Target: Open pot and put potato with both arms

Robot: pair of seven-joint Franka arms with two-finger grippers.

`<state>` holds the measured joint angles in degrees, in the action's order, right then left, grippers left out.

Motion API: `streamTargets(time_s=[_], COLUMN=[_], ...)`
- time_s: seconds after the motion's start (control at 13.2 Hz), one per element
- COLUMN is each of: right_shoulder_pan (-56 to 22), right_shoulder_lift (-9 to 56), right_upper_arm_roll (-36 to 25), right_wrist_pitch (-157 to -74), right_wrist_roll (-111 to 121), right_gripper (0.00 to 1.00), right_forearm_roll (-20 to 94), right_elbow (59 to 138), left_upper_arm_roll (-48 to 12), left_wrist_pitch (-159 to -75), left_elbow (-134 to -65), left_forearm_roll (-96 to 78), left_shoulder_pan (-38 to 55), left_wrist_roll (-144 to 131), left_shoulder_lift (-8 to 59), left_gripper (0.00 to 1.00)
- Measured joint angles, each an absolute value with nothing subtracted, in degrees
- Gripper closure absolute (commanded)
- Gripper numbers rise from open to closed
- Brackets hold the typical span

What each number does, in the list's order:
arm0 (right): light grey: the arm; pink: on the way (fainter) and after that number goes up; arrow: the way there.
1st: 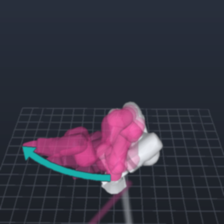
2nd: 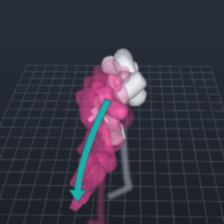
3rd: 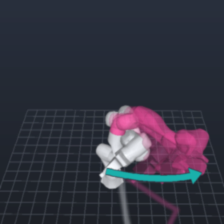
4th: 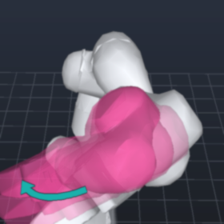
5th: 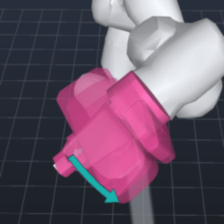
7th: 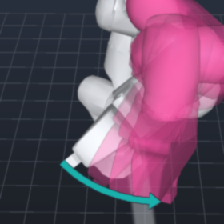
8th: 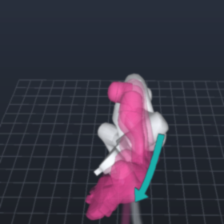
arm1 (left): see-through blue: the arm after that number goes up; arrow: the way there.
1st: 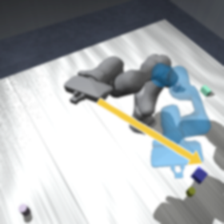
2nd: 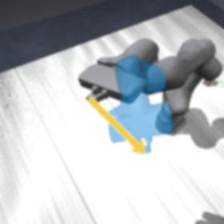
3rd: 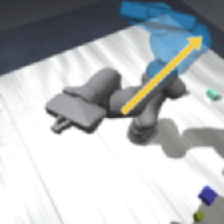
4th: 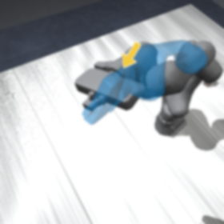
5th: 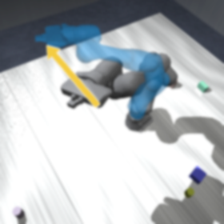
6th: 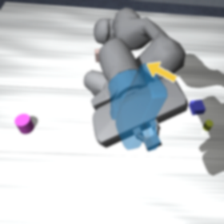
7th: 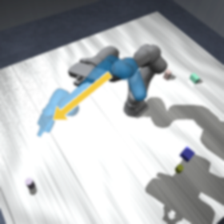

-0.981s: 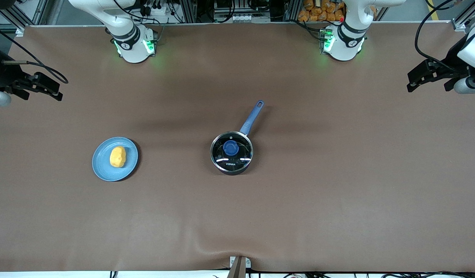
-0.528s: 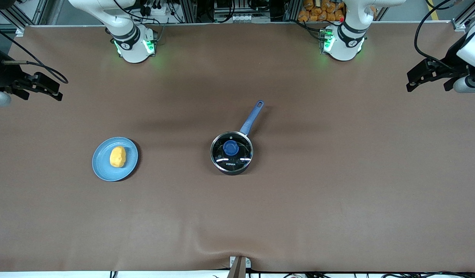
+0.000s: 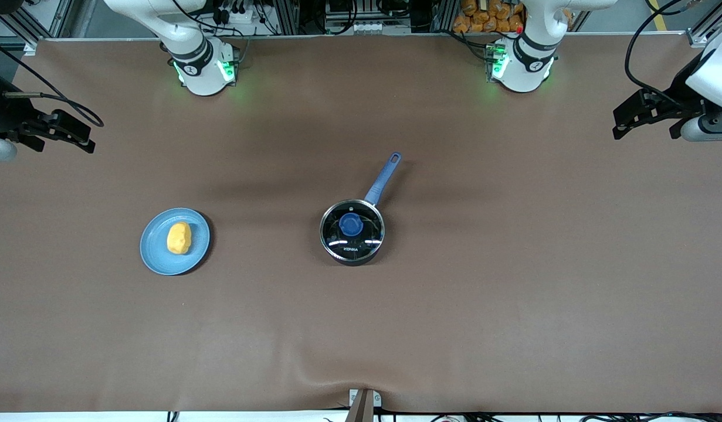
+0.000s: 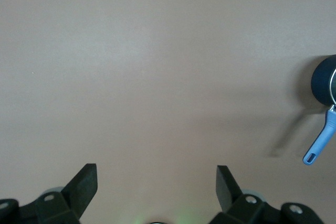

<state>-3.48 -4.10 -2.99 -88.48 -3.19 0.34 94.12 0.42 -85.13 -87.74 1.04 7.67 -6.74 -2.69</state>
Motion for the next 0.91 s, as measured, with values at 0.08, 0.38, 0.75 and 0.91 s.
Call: streamTargets(time_s=[0.08, 0.38, 0.75, 0.91], right_shoulder_pan=[-3.47, -3.47, -3.47, -3.47], right_shoulder_lift=[-4.10, -4.10, -4.10, -4.10], right_upper_arm_roll=[-3.00, -3.00, -3.00, -3.00], right_wrist_pitch=[-88.48, -88.48, -88.47, -88.46], right_wrist_roll=[-3.19, -3.21, -3.21, -3.21], right_gripper=[0.00, 0.00, 0.00, 0.00], right_forearm_roll=[0.34, 0.34, 0.34, 0.34], right_elbow=[94.12, 94.12, 94.12, 94.12], left_upper_arm_roll=[0.42, 0.37, 0.02, -0.21], left_wrist_pitch=[-85.13, -85.13, -85.13, -85.13], left_elbow=[-87.74, -87.64, -87.63, -87.63], left_forearm_roll=[1.04, 1.04, 1.04, 1.04], left_shoulder_pan=[7.64, 7.65, 7.67, 7.67], left_wrist_roll=[-6.74, -6.74, -6.74, -6.74], left_shoulder_lift=[-2.69, -2.69, -2.69, -2.69], left_gripper=[0.00, 0.00, 0.00, 0.00])
